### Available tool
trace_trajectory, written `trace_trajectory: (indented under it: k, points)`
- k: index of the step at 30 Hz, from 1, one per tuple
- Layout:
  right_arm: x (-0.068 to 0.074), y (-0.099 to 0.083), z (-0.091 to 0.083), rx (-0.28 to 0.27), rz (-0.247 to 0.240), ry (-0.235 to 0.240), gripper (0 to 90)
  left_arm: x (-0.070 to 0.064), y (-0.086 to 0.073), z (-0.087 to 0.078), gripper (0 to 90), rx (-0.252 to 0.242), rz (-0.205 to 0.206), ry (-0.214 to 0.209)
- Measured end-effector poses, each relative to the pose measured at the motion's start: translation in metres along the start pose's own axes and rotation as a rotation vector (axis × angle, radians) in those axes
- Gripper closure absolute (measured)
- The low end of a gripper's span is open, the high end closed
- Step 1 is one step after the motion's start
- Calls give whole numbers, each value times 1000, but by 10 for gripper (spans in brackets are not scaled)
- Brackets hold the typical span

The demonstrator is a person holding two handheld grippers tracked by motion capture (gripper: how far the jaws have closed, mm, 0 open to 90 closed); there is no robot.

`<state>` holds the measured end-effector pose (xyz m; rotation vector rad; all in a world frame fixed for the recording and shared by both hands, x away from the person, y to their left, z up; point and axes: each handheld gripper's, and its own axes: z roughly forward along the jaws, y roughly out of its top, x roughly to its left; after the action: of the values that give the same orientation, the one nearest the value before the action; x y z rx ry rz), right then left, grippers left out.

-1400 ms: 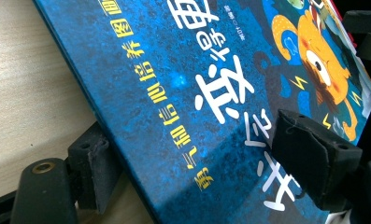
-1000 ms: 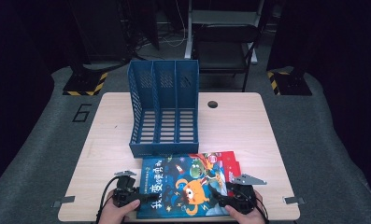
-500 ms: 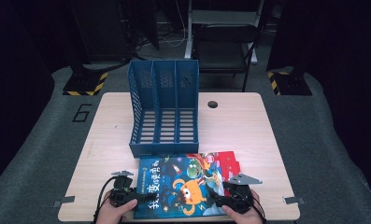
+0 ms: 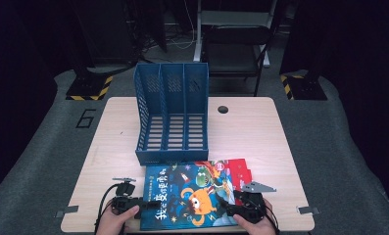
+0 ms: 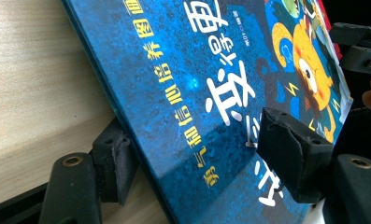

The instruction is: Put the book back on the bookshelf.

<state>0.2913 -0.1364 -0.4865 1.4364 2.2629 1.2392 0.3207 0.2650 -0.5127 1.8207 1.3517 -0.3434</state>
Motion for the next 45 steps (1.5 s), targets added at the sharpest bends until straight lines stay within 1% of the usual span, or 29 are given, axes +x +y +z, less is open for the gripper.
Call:
trace_trajectory:
  k: [4, 9, 13, 17, 19, 20, 22, 25, 26, 27, 28, 31, 34, 35, 39, 41, 44, 45]
  points:
    - [0, 0, 0, -1, -9, -3, 329, 0, 0, 0, 336, -1, -1, 5]
    - [0, 0, 0, -1, -12, -4, 329, 0, -1, 1, 328, -9, -4, 13]
    - [2, 0, 0, 1, 1, -6, 329, -2, -2, 4, 300, -10, 6, 21]
    - [2, 0, 0, -3, -4, -10, 328, -3, -3, 5, 287, -12, 16, 25]
    - [3, 0, 0, 0, -3, -17, 327, -3, -3, 5, 289, -17, 14, 25]
    - [3, 0, 1, -3, -5, -20, 327, -3, -2, 4, 289, -4, 14, 22]
    - [4, 0, 1, 3, -6, -25, 326, -3, -2, 3, 292, -4, 15, 24]
    - [5, 0, 1, 7, 5, -20, 326, -3, -2, 1, 292, -10, 9, 31]
    - [6, 1, 3, 12, -6, -9, 326, -2, -2, -1, 295, -11, 3, 33]
    - [6, 1, 3, 12, -6, -9, 326, -2, -2, -1, 298, -11, 3, 33]
    - [8, 2, 4, 20, -16, -8, 326, -1, -2, -3, 300, -12, 1, 34]
    - [11, 4, 5, 33, -41, -17, 326, -1, -3, -6, 305, -23, -4, 38]
    - [12, 6, 6, 52, -47, -20, 327, -1, -3, -8, 312, -19, -3, 35]
    - [12, 6, 6, 55, -40, -15, 327, -1, -4, -8, 312, -24, -5, 40]
    - [9, 8, 6, 54, 9, -1, 328, -2, -4, -10, 317, -17, -6, 32]
    - [10, 8, 6, 57, 29, 5, 328, -2, -5, -10, 318, -19, -9, 37]
    - [10, 8, 6, 59, 25, 3, 328, -3, -6, -10, 318, -25, -8, 41]
    - [11, 7, 6, 47, 12, -6, 329, -3, -6, -11, 319, -24, -9, 41]
